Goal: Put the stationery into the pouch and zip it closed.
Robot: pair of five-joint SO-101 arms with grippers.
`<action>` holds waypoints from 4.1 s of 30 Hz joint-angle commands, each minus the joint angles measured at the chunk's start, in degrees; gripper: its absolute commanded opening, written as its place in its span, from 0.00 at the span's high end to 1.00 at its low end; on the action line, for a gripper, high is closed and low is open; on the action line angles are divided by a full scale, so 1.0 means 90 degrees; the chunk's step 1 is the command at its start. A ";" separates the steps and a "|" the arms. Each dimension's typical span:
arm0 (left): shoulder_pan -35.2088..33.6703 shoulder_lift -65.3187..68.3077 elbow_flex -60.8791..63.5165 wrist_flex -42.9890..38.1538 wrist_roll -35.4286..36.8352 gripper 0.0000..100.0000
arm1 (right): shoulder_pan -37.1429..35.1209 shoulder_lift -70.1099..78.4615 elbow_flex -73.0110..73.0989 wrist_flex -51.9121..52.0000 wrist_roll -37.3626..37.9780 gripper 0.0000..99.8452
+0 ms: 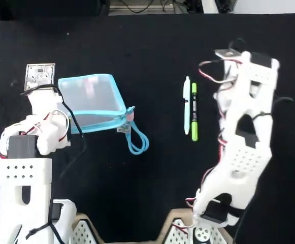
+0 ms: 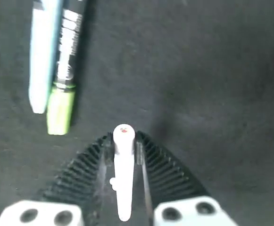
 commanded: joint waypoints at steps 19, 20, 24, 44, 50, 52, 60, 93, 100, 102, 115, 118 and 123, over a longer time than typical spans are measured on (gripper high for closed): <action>-0.0015 -0.0068 -0.0073 -0.0068 0.0020 0.97 | 0.0811 -0.1763 0.3219 -0.2706 0.1348 0.83; -0.0015 -0.0068 -0.0073 -0.0068 0.0029 0.97 | 0.0811 -0.1763 0.3228 -0.2706 0.1348 0.84; -0.0015 -0.0068 -0.0073 -0.0068 0.0029 0.97 | 0.0762 -0.1714 0.3267 -0.2706 0.1358 0.83; -0.0015 -0.0068 -0.0083 -0.0068 0.0029 0.97 | 0.0694 -0.1099 0.3248 -0.2950 0.1485 0.98; -0.0015 -0.0068 -0.0073 -0.0068 0.0020 0.97 | 0.0801 -0.2261 0.3287 -0.2676 0.1485 0.99; -0.0015 -0.0068 -0.0073 -0.0068 0.0020 0.97 | 0.0811 -0.2701 0.3287 -0.2364 0.1485 0.99; -0.0015 -0.0068 -0.0073 -0.0068 0.0010 0.97 | 0.0586 -0.4391 0.3287 -0.1514 0.1211 0.99; -0.0024 -0.0068 -0.0054 -0.0068 -0.0010 0.97 | -0.3741 -1.0115 0.5407 -0.2247 -0.3780 0.99; -0.0024 -0.0068 -0.0044 -0.0068 -0.0010 0.97 | -0.4913 -1.1697 0.7009 -0.3653 -0.3800 0.99; -0.0024 -0.0068 -0.0044 -0.0068 -0.0010 0.97 | -0.5177 -1.2332 0.7516 -0.4337 -0.3790 0.99; -0.0024 -0.0068 -0.0044 -0.0068 0.0000 0.97 | -0.6672 -1.3700 0.8786 -0.6134 -0.3526 0.99; -0.0024 -0.0068 -0.0044 -0.0068 0.0000 0.97 | -0.6935 -1.3534 0.8825 -0.6379 -0.3526 0.99; -0.0024 -0.0068 -0.0044 -0.0068 0.0000 0.97 | -0.6984 -1.3250 0.8835 -0.7219 -0.3565 0.99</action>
